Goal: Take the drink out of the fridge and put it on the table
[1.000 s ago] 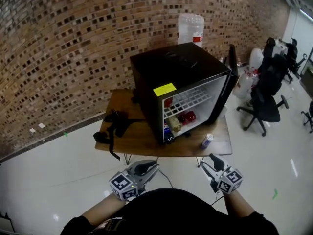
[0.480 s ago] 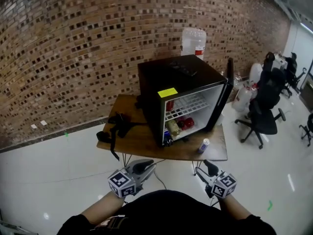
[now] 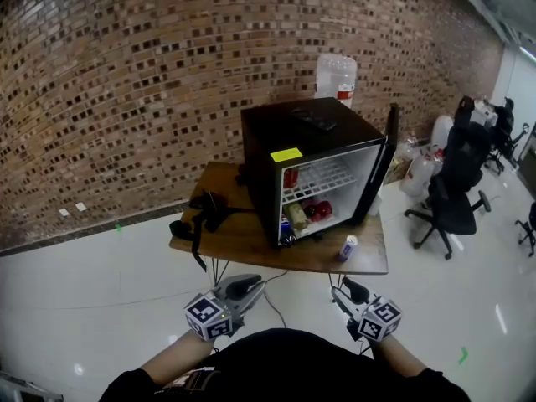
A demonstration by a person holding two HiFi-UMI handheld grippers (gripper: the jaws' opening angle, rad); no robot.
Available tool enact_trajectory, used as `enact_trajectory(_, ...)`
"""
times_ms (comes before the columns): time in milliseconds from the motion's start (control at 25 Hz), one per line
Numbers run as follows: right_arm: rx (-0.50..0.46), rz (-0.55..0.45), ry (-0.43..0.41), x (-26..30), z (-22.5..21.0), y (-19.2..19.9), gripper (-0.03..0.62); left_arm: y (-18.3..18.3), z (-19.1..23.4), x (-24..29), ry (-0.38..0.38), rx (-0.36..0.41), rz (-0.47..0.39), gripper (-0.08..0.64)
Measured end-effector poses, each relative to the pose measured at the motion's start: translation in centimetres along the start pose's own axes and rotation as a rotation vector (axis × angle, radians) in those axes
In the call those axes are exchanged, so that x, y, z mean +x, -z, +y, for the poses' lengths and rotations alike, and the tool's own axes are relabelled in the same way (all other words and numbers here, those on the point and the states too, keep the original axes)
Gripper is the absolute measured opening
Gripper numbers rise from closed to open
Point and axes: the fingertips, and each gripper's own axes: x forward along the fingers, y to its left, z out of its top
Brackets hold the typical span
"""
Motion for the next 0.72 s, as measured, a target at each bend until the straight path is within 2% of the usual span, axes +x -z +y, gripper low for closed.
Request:
enact_trajectory(40,0.0,-0.007,0.016,0.3,0.5,0.2,0.167,-0.1,0.5,-0.7,-0.003,-0.005,0.001,0.061)
enact_trajectory(80,0.0,-0.014,0.031,0.6,1.0,0.5,0.131,-0.3,1.0,-1.5,-0.003,-0.008,0.003,0.061)
enact_trajectory(160,-0.008,-0.028,0.04,1.3,2.3,1.1,0.107,-0.5,1.6,-3.0,0.005,-0.004,0.014,0.061)
enact_trajectory(200,-0.011,-0.033,0.038,1.6,2.9,1.3,0.05,-0.3,1.8,-3.6,0.008,-0.003,0.021,0.061)
enact_trajectory(240,-0.005,-0.04,0.036,1.8,3.5,1.3,0.044,0.0,2.1,-4.1,0.006,-0.008,0.025,0.061)
enact_trajectory(280,0.01,-0.05,0.038,2.1,3.9,1.1,0.0,0.2,2.3,-4.5,0.002,-0.018,0.023,0.061)
enact_trajectory(400,0.056,-0.067,0.039,2.6,4.6,0.5,0.0,0.4,2.5,-5.1,0.003,-0.057,-0.001,0.046)
enact_trajectory(560,0.021,-0.049,-0.003,3.0,5.3,0.0,0.0,0.2,1.8,-4.6,0.032,-0.036,-0.012,0.046)
enact_trajectory(720,0.005,-0.046,-0.019,3.1,5.0,-0.5,0.0,0.3,2.3,-4.0,0.022,-0.046,-0.009,0.046)
